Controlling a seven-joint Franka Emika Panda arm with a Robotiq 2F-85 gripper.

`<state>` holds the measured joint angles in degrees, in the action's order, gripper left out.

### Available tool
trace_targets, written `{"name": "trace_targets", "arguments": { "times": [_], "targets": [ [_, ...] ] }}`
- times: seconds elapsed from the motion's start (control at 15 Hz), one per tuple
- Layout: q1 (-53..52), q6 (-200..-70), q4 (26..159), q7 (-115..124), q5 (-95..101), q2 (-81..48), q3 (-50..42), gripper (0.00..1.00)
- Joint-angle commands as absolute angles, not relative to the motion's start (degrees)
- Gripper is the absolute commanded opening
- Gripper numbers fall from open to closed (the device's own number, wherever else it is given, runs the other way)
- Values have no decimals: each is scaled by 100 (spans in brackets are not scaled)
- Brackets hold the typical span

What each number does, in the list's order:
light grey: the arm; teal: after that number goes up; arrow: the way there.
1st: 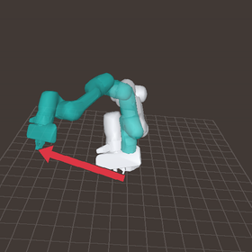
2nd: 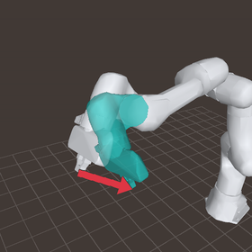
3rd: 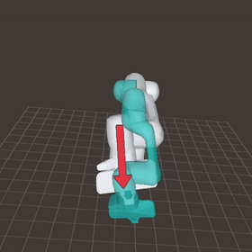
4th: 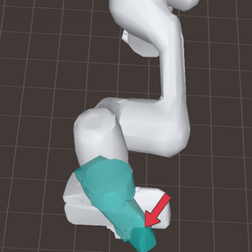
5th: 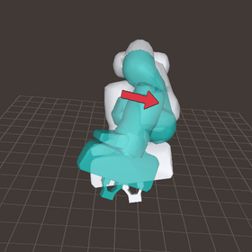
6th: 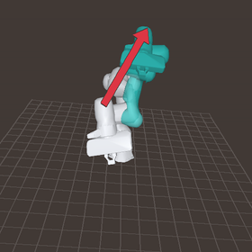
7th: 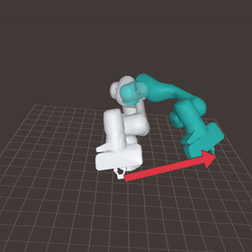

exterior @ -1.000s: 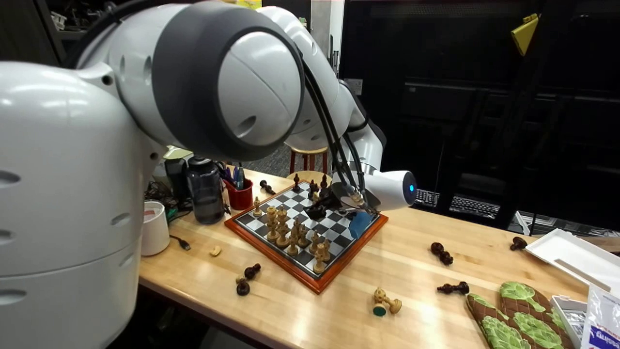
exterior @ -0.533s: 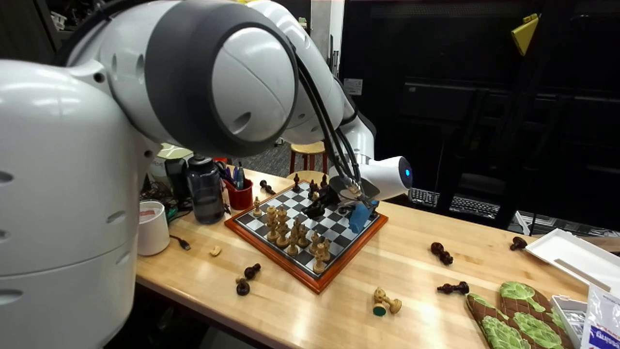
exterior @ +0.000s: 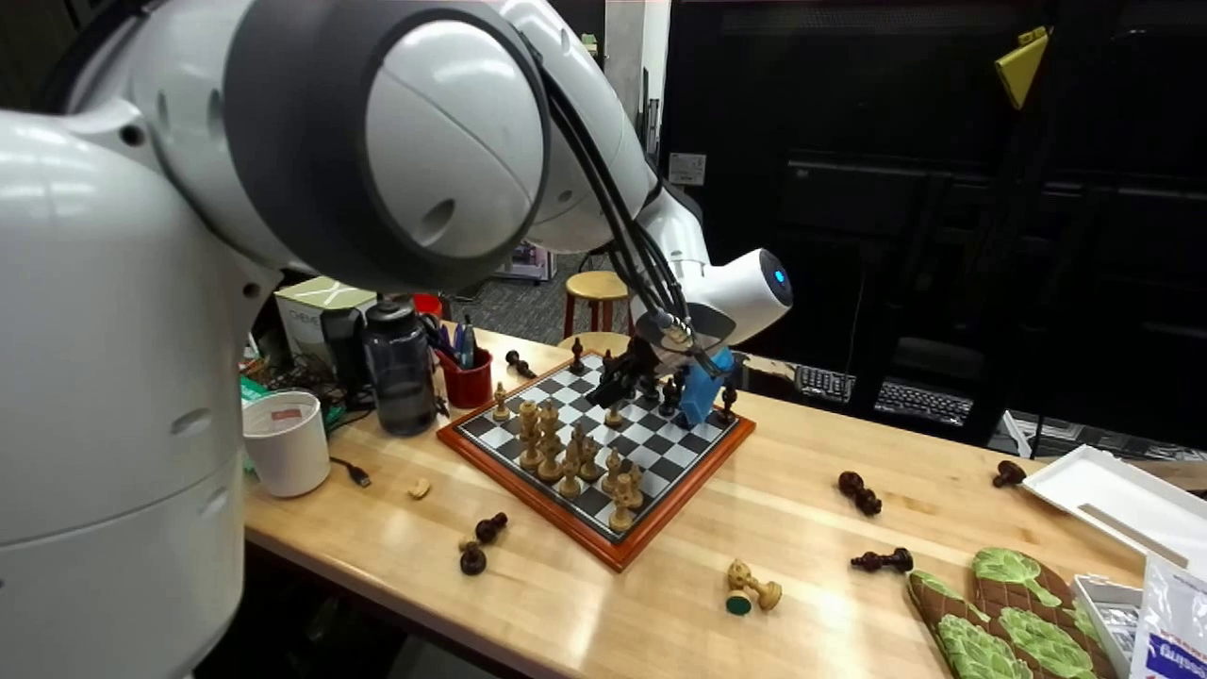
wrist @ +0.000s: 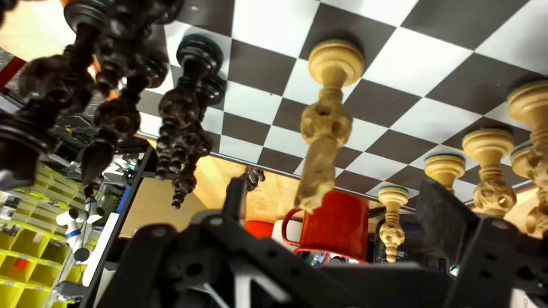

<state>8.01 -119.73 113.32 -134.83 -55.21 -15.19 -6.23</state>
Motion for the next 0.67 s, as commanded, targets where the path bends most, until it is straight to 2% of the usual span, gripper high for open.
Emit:
{"name": "trace_targets", "arguments": {
  "times": [0.0,0.6],
  "targets": [
    [640,-12208,11425,-12831,-4779,-1121,-572,100],
    [76,-13225,11408,-9857,-1659,-559,-204,100]
  ]
}}
